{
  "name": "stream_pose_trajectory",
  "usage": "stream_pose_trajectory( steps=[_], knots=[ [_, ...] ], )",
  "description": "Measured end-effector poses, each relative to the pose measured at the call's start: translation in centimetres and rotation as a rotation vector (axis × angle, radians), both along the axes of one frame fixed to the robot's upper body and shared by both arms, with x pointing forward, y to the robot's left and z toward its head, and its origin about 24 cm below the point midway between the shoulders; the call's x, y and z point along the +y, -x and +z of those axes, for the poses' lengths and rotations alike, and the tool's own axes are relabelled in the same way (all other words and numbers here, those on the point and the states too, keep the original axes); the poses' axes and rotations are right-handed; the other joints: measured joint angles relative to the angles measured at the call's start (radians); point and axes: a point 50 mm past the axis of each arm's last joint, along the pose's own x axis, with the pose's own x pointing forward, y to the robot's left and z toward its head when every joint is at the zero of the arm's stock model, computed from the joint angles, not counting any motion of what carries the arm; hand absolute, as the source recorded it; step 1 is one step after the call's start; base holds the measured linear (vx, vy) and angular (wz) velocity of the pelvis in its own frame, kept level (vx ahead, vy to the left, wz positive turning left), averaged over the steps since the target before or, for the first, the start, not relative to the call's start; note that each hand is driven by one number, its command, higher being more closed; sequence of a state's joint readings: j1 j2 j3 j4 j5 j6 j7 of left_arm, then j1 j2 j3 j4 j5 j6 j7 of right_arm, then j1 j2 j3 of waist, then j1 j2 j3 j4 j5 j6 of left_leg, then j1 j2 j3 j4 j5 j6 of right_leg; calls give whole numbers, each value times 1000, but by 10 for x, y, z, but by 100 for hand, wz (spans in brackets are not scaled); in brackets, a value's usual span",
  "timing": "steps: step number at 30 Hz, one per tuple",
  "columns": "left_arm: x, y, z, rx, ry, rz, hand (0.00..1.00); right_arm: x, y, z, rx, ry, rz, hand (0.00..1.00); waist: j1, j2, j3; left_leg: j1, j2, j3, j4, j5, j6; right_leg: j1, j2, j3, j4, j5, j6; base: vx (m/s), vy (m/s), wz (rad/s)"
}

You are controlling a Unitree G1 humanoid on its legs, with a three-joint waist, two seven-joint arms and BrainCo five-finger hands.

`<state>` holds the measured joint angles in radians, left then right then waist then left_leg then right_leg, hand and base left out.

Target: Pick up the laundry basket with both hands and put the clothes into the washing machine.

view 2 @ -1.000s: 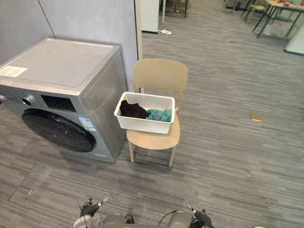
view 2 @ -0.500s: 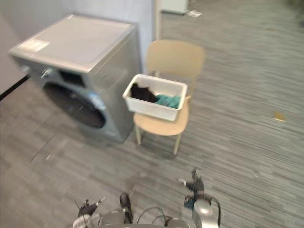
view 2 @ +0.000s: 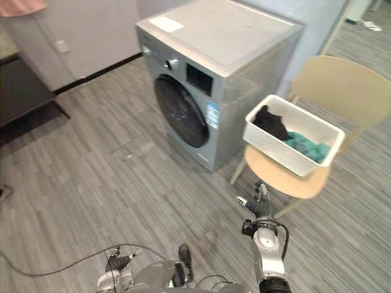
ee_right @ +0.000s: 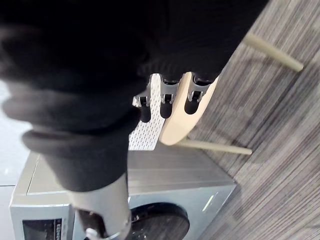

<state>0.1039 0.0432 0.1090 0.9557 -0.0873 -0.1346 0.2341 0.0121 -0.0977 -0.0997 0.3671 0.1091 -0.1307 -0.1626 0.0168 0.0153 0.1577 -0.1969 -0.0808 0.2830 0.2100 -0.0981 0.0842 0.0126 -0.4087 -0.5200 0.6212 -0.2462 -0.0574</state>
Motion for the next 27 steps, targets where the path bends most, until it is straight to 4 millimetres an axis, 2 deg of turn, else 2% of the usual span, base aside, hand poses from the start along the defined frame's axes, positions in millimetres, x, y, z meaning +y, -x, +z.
stream_pose_trajectory(
  steps=[1,2,3,4,5,7,9,12,14,15,16,17,18,19,20,21,22,23,24,25,26,27],
  knots=[
    [0,1,0,5,-3,-8,0,2,-3,2,-9,-6,4,0,-1,5,5,17,-2,-11,-5,-2,3,-30,6,46,66,-11,-2,145,183,25],
    [7,4,-1,20,-20,-25,0,5,-7,5,-27,-16,13,0,-3,6,12,58,-7,-24,-35,-3,4,-89,47,124,143,-36,41,190,190,18],
    [11,10,-3,47,-26,-25,0,8,-11,9,-48,-23,31,0,-4,7,13,95,-10,-36,-73,1,-1,-147,112,178,153,-57,75,194,140,11],
    [14,13,-4,60,-32,-23,0,10,-13,11,-60,-24,40,0,-3,9,15,112,-10,-39,-91,5,-8,-174,141,196,139,-66,89,271,158,14],
    [13,16,-5,73,-25,-16,0,9,-16,13,-74,-31,39,0,-8,17,19,148,-14,-52,-125,9,-14,-238,217,196,52,-66,94,238,114,17],
    [12,16,-5,77,-22,-15,0,6,-16,14,-75,-21,39,0,-7,23,22,162,-22,-64,-142,18,-20,-281,256,194,-40,-53,99,202,61,30],
    [9,10,-5,65,-15,-18,0,2,-20,18,-86,-6,38,0,-12,30,30,191,-48,-90,-170,36,-9,-327,301,220,-230,41,109,301,43,49],
    [6,7,-4,53,-6,-15,0,2,-20,18,-86,-6,35,0,-15,25,33,246,-82,-136,-176,32,-9,-330,317,292,-292,144,80,299,14,62],
    [4,5,-3,39,0,-11,0,4,-22,19,-92,-8,41,0,-18,23,32,264,-82,-148,-166,-5,-14,-328,325,278,-271,156,65,269,2,66],
    [2,5,-3,36,9,-3,0,9,-22,18,-84,-11,58,0,-16,19,31,248,-73,-141,-93,-62,-63,-301,342,264,-270,167,39,230,-8,48],
    [1,6,-4,35,15,7,0,11,-21,16,-77,-15,63,0,-18,20,32,236,-65,-131,-35,-87,-88,-276,347,259,-284,174,22,345,3,67],
    [0,5,-4,29,28,34,0,19,-18,10,-55,-29,75,0,-28,21,36,171,-34,-92,171,-110,-97,-232,352,243,-310,175,2,274,-8,44],
    [-1,4,-2,8,46,79,0,28,-14,4,-31,-39,94,0,-27,30,33,97,33,-20,416,-101,-100,-174,377,242,-334,167,-3,271,-22,21],
    [-2,6,-2,5,50,94,0,34,-11,2,-20,-37,113,0,-25,42,29,71,75,5,514,-86,-94,-145,396,248,-342,156,-10,286,-37,-25],
    [-3,11,-3,10,57,109,0,41,-7,-2,-4,-41,132,0,-20,59,24,45,132,33,636,-45,-77,-101,419,269,-361,142,-25,300,16,-67],
    [-4,9,-3,3,61,113,0,48,-1,-8,20,-56,134,0,1,48,26,8,173,49,746,-18,-55,-63,430,312,-384,136,-36,339,43,-104],
    [-2,6,-1,-7,56,110,0,54,1,-15,49,-73,135,0,3,45,19,-27,201,33,772,-83,-21,-46,430,359,-394,134,-38,278,53,-107],
    [-2,5,-1,-7,57,112,0,55,3,-19,64,-79,134,0,2,42,19,-42,213,15,754,-110,-22,-46,428,383,-398,134,-37,260,37,-112],
    [-3,3,-1,-13,59,112,0,58,7,-27,105,-89,133,0,2,34,25,-61,230,-42,662,-145,-49,-47,422,435,-402,136,-31,247,88,-116],
    [-3,3,-1,-14,59,113,0,57,13,-37,154,-87,130,0,3,36,23,-61,239,-115,525,-153,-70,-49,418,487,-399,134,-12,220,124,-121],
    [-3,3,-1,-12,58,117,0,55,16,-40,173,-85,124,0,2,37,23,-56,241,-161,444,-148,-78,-52,416,510,-396,131,0,190,190,-116],
    [-4,5,-2,-4,60,124,0,53,21,-45,198,-78,121,0,2,41,20,-31,243,-236,315,-130,-108,-57,414,542,-389,123,18,203,309,-128]
  ],
)
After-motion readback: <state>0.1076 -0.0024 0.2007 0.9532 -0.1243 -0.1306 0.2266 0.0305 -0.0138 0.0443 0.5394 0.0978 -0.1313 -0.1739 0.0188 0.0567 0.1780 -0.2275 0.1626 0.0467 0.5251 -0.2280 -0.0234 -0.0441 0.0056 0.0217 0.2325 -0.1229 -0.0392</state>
